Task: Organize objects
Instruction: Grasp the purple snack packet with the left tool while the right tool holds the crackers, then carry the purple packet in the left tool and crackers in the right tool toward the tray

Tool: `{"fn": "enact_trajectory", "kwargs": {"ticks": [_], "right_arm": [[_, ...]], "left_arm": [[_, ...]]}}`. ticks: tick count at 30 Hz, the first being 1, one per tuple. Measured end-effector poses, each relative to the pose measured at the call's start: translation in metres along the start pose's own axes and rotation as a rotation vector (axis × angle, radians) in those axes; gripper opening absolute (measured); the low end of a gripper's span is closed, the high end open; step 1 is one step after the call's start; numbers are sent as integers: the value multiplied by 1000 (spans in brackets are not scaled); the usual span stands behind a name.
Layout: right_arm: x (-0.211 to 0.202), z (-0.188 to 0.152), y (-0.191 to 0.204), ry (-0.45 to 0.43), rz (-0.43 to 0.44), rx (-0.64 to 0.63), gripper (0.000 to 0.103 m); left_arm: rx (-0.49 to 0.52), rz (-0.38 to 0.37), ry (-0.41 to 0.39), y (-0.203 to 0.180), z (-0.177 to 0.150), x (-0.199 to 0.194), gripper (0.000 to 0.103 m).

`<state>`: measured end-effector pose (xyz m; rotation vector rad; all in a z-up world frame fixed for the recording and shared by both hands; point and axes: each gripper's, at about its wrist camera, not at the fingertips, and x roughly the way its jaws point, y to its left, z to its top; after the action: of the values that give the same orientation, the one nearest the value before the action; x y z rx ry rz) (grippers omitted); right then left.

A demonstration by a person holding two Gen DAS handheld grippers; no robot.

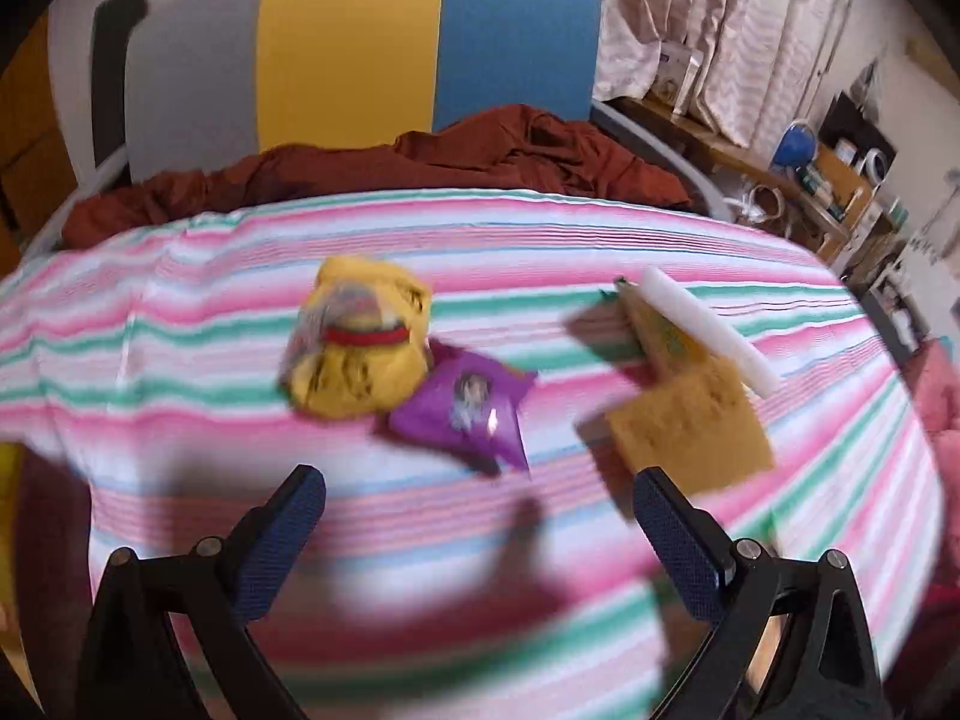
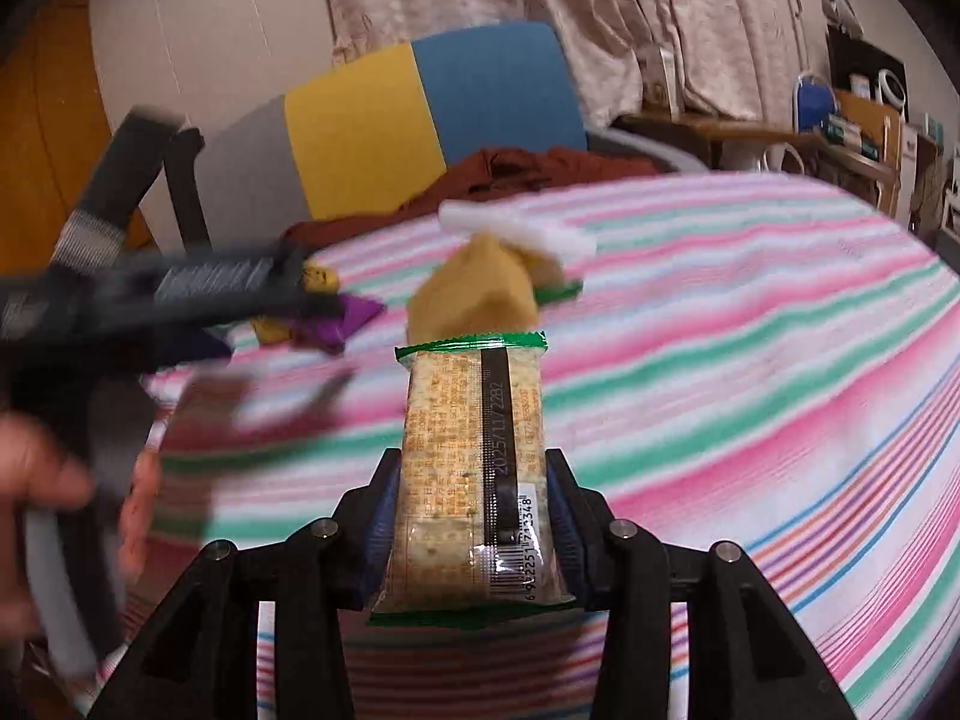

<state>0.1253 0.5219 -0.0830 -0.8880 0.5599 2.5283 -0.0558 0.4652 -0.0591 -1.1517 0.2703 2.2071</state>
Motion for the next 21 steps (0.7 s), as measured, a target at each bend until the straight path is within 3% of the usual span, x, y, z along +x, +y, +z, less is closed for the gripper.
{"fn": "enact_trajectory", "kwargs": {"ticks": [8, 10, 13, 16, 21], "right_arm": [[5, -1, -11, -9, 19, 54, 46], [6, -1, -13, -9, 20, 54, 46], [8, -1, -17, -13, 41, 76, 46], [4, -3, -16, -16, 41, 76, 46], [2, -5, -15, -19, 42, 78, 46]], "left_arm": [[149, 92, -77, -7, 10, 31, 93], [177, 83, -79, -7, 7, 35, 91], [148, 80, -103, 0, 6, 31, 69], [159, 49, -111, 3, 0, 26, 56], [134, 37, -124, 6, -13, 15, 52]]}}
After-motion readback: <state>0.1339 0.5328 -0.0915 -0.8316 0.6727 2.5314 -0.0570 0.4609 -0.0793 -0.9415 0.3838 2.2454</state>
